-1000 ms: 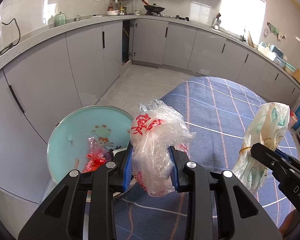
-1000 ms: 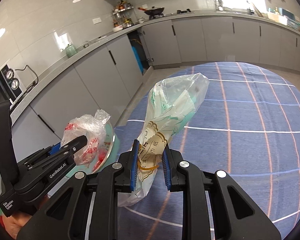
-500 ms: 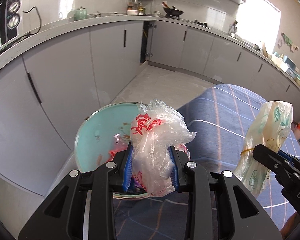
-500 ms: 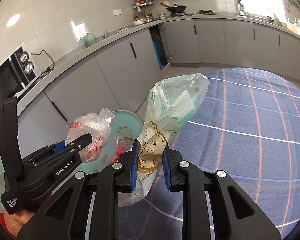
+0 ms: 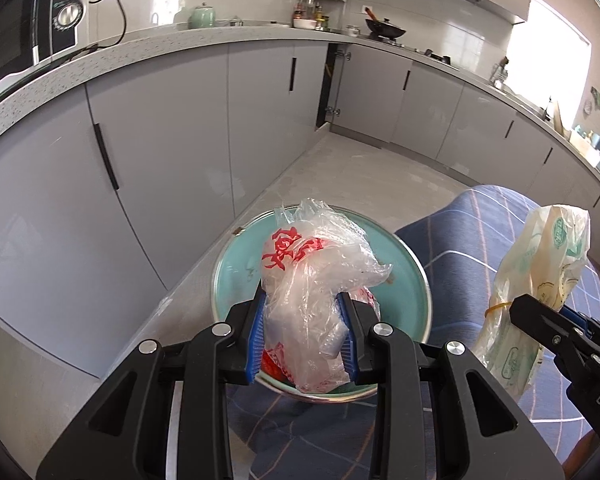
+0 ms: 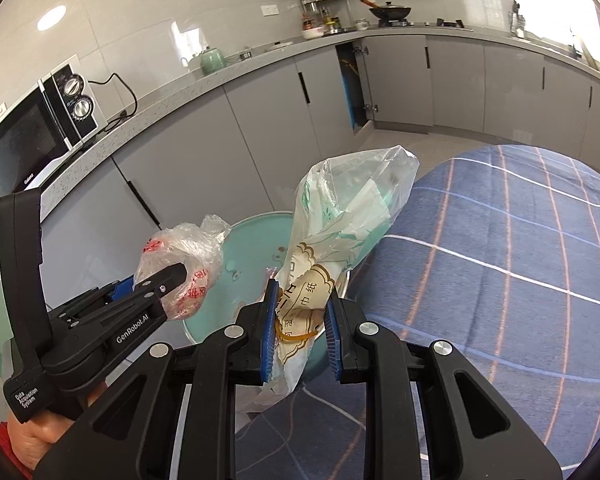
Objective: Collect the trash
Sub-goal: 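Carry both held bags over the teal bin, lowering them toward its opening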
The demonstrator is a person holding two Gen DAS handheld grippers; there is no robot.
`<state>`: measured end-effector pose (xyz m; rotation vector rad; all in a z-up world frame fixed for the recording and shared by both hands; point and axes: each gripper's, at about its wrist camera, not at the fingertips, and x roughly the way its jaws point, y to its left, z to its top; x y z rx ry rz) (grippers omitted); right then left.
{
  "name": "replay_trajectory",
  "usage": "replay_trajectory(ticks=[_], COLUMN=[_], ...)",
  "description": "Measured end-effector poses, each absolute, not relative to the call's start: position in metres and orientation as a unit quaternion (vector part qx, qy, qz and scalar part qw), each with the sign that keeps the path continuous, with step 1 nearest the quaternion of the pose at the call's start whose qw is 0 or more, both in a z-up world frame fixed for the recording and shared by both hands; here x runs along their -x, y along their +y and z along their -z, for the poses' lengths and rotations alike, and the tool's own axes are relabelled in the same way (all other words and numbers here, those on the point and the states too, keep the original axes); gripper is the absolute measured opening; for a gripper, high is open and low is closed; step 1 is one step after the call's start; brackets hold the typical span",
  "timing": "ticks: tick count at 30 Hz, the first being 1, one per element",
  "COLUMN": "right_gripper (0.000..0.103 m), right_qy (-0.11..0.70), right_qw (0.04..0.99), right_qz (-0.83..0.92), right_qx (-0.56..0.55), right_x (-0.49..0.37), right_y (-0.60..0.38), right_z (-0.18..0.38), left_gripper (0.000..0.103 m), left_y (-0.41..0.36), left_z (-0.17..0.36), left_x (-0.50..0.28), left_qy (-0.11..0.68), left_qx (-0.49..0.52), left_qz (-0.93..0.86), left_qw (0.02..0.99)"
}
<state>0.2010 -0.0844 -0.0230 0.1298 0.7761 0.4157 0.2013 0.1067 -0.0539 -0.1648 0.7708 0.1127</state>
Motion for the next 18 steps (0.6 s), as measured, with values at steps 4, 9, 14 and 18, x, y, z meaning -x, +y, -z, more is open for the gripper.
replay_trajectory(ticks=[4,9,14,18], right_gripper=[0.022,0.022,0.022,0.022], right_qy=[0.384,0.391,0.397,0.395], right_qw=[0.898,0.894,0.89,0.89], right_qz=[-0.206,-0.211,-0.219,-0.221], right_qx=[-0.061,-0.057,-0.05,-0.043], right_x=[-0.201,-0.199,-0.198,-0.201], right_y=[-0.079,-0.071,-0.061,-0.054], right_z=[0.029,0.033,0.037,0.037], left_gripper=[0.031,0.031,0.031,0.031], left_y=[0.117,0.126,0.124,0.128], left_z=[0.057,0.061,0.064,0.063], left_x=[-0.199,-0.198,-0.195,-0.196], left_qy=[0.377,0.382,0.386,0.386], left_qx=[0.086,0.089,0.089,0.088], left_qz=[-0.061,-0.066,-0.065,-0.069], left_qw=[0.92,0.917,0.916,0.916])
